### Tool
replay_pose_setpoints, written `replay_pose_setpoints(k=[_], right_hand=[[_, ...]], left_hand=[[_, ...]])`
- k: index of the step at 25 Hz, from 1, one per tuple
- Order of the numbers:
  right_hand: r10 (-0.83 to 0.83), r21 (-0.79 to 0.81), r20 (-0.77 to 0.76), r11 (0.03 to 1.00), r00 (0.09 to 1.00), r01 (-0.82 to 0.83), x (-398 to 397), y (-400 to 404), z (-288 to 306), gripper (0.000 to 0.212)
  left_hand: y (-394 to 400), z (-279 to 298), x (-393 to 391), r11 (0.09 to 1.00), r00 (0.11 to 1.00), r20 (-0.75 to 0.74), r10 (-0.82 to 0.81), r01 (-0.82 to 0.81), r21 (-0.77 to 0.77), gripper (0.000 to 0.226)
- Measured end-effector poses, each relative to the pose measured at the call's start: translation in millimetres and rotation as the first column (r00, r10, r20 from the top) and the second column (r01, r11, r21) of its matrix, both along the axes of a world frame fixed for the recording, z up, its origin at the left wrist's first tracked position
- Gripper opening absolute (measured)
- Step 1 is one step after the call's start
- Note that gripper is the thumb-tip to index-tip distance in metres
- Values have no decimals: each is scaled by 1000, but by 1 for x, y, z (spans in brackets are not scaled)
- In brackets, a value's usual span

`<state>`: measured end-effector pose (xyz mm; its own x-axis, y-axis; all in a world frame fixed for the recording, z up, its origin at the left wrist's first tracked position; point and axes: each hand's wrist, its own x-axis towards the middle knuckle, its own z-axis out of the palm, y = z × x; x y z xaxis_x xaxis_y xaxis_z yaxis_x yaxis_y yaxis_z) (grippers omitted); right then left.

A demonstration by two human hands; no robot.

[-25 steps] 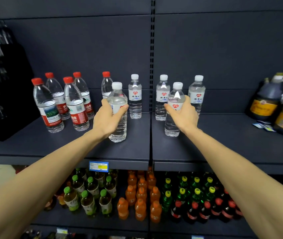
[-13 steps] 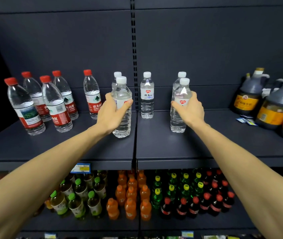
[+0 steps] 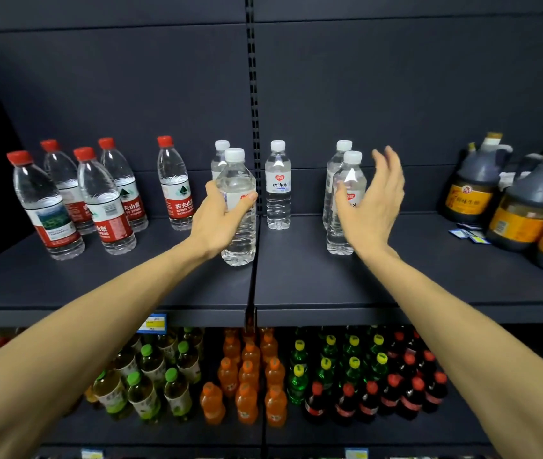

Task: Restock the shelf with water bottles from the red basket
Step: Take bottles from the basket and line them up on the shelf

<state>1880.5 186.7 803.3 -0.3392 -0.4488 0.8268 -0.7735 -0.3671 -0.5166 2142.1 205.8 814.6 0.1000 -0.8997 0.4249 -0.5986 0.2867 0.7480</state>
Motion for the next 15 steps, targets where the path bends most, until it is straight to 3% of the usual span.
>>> replay_pose_setpoints(k=[2, 3, 6, 9, 11, 13, 15], right_hand=[[43, -121, -167, 991, 985, -64, 14, 11, -2, 59], [109, -103, -238, 985, 965, -137, 25, 15, -8, 57], [425, 305, -321, 893, 846, -332, 62, 18, -29, 68], [577, 593, -243, 725, 780, -352, 91, 16, -40, 91], [618, 660, -152, 644, 771, -386, 107, 12, -40, 100], [637, 688, -98, 599, 765, -410, 124, 9, -40, 107], [652, 681, -42, 573, 757, -456, 140, 7, -42, 103]], left_hand=[[1, -2, 1, 1000, 1000, -15, -3, 3, 4, 69], [2, -4, 2, 1000, 1000, -26, -4, 4, 0, 68], [8, -9, 11, 999, 998, -48, -31, 31, 14, 67], [15, -15, 29, 997, 998, -11, -67, 67, 48, 74], [18, -19, 45, 997, 999, -1, -50, 50, 53, 72], [16, -21, 61, 996, 998, 18, -66, 65, 58, 51], [21, -16, 70, 994, 993, 49, -104, 102, 47, 45]])
